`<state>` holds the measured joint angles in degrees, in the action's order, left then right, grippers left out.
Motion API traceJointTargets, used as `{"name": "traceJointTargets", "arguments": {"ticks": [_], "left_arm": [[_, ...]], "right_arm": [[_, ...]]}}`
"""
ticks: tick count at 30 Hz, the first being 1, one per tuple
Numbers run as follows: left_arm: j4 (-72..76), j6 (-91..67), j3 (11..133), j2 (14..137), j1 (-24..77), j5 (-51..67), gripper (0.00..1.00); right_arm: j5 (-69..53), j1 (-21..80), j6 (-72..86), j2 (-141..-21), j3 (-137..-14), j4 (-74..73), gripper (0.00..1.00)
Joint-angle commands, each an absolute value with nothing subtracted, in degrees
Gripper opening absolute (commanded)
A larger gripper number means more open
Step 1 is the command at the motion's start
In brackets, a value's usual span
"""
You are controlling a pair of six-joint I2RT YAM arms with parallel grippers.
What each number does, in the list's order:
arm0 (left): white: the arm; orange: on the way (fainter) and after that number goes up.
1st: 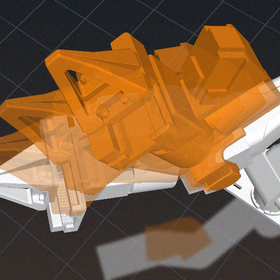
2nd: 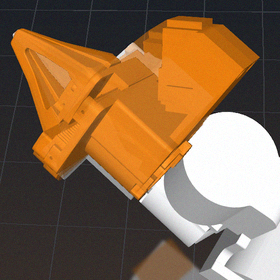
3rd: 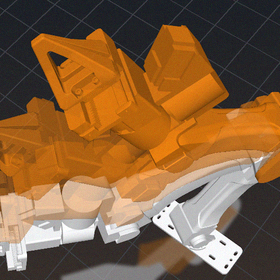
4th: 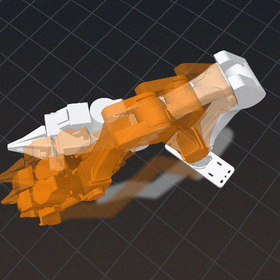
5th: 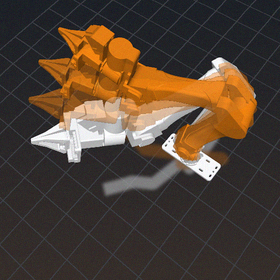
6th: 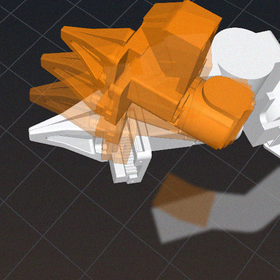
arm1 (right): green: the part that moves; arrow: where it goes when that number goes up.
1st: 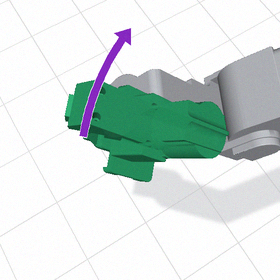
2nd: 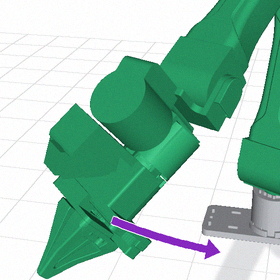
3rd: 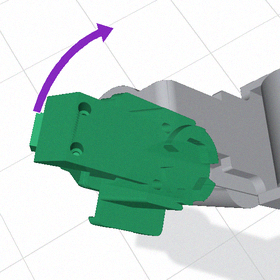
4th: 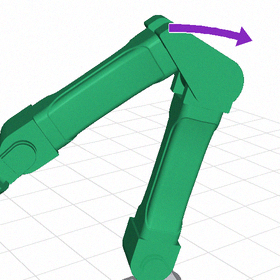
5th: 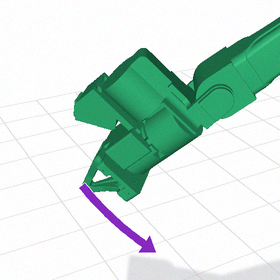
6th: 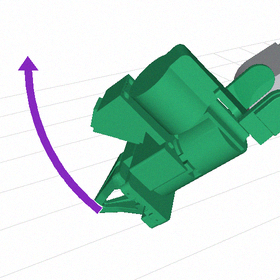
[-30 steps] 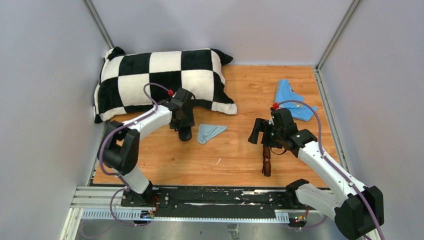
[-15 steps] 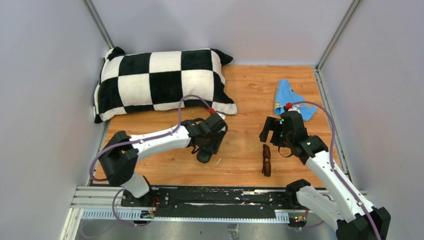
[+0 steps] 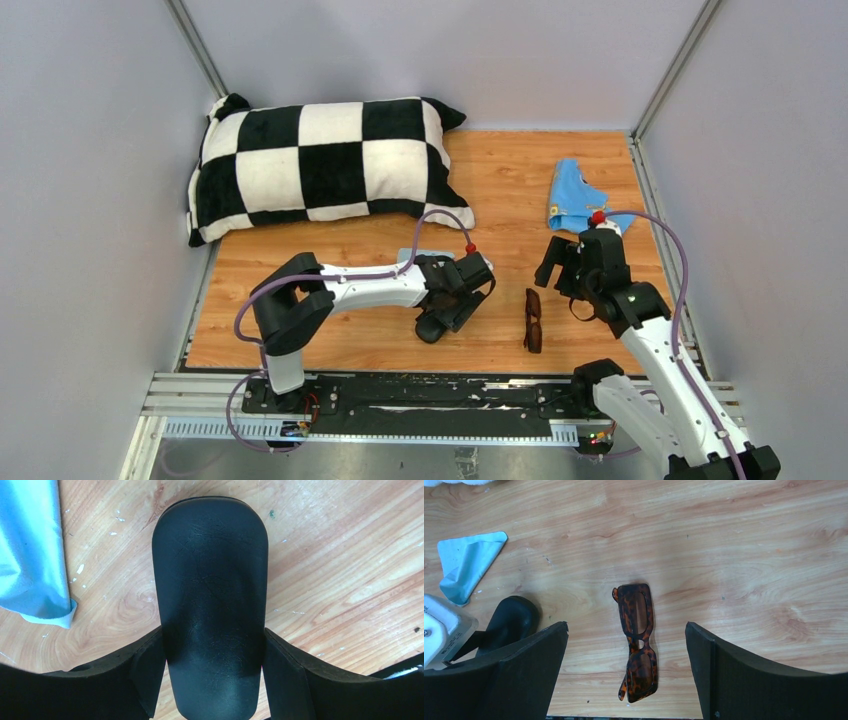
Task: Organize the sunglasses
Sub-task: Place the sunglasses case at the center of the board.
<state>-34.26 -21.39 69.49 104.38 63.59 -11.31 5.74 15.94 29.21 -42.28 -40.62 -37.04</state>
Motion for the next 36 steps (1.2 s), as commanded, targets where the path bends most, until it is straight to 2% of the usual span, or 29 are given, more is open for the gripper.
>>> {"name": "traceJointTargets", "arguments": {"ticks": [1, 4, 8, 17, 25, 36], "left_arm": [[-34.0, -19.9, 70.3, 105.6, 64.1, -11.1, 0.68], [-33.9, -20.1, 69.8, 105.4, 64.2, -10.8, 0.74], [-34.2, -21.2, 69.1, 104.4, 64.3, -10.7, 0.99], [-34.5, -27.2, 61.4, 95.6, 64.2, -13.0, 1.00], [-37.8, -28.8, 60.1, 94.5, 63.8, -24.5, 1.00], [-34.4, -27.1, 60.2, 92.7, 53.0, -23.2, 1.00]], "right_arm": [[5.7, 14.9, 30.4, -41.9, -38.9, -38.7, 0.93], [5.5, 14.9, 30.1, -41.7, -39.2, -38.5, 0.93], [5.0, 14.9, 30.0, -41.8, -39.5, -38.0, 0.93], [3.7, 14.9, 30.7, -41.9, -38.8, -37.5, 0.93], [1.0, 14.9, 31.7, -43.1, -38.1, -35.9, 0.92], [-7.5, 15.0, 29.6, -44.5, -38.3, -34.9, 0.91]]}}
